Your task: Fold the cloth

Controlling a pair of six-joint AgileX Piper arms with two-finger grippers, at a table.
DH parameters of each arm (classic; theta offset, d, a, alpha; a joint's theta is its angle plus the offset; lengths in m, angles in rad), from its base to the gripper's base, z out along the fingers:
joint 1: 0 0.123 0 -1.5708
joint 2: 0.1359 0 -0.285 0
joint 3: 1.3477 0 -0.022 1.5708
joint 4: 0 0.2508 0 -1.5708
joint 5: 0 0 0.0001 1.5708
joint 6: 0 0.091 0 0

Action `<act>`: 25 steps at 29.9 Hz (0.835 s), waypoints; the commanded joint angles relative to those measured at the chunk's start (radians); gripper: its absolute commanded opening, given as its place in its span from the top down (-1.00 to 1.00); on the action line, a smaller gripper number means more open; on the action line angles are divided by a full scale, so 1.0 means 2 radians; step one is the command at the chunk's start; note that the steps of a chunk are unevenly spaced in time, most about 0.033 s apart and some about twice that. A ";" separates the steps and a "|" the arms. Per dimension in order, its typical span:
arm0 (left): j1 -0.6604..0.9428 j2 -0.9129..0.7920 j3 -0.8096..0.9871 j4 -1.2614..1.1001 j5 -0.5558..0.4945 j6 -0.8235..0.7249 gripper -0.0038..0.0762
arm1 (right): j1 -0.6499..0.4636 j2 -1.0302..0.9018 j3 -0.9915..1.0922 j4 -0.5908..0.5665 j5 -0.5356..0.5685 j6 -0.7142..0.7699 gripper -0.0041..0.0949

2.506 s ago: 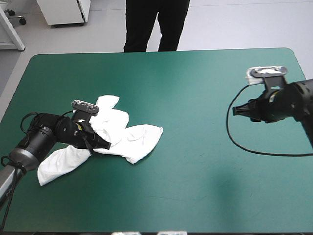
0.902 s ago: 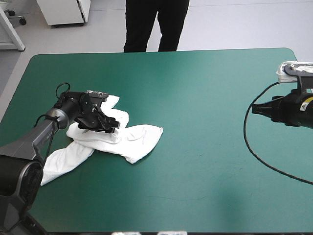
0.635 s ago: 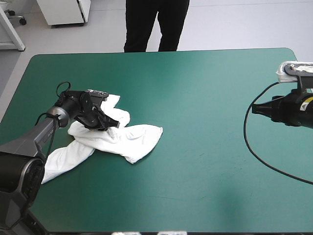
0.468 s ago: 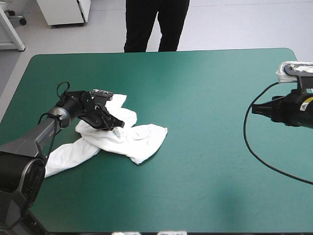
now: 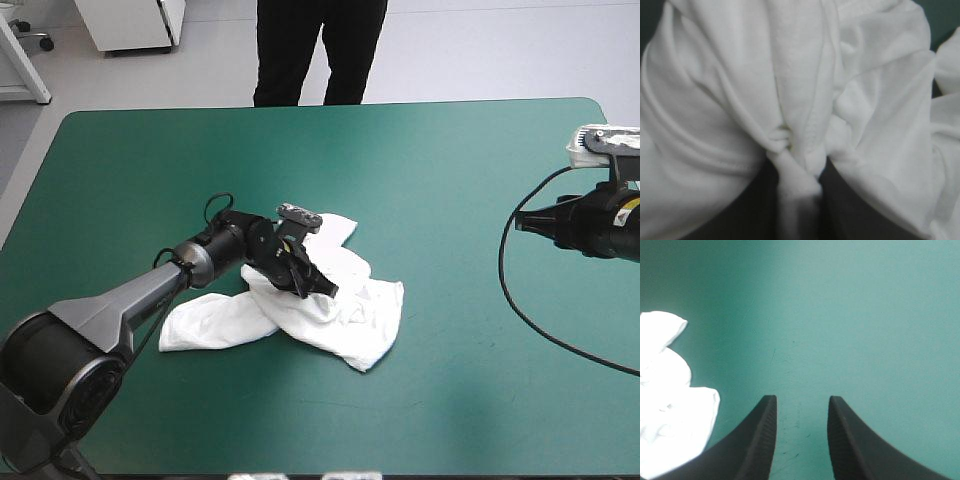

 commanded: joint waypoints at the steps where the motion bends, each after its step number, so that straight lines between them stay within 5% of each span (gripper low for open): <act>1: -0.042 -0.018 -0.018 -0.037 -0.014 -0.010 0.93 | -0.004 -0.005 -0.013 -0.004 -0.001 0.002 0.26; 13: -0.073 -0.018 -0.042 -0.039 -0.026 -0.007 0.89 | -0.004 -0.005 -0.013 -0.001 -0.001 0.006 0.26; 15: -0.073 -0.018 -0.046 -0.045 -0.015 0.003 0.73 | -0.004 -0.005 -0.013 -0.001 -0.001 0.006 0.26; 22: -0.073 -0.018 -0.108 -0.009 0.055 0.008 -0.31 | -0.004 -0.005 -0.013 -0.001 -0.001 0.008 0.26; 25: -0.073 -0.018 -0.146 0.051 0.098 -0.022 -0.31 | -0.004 -0.005 -0.013 -0.002 -0.001 0.010 0.26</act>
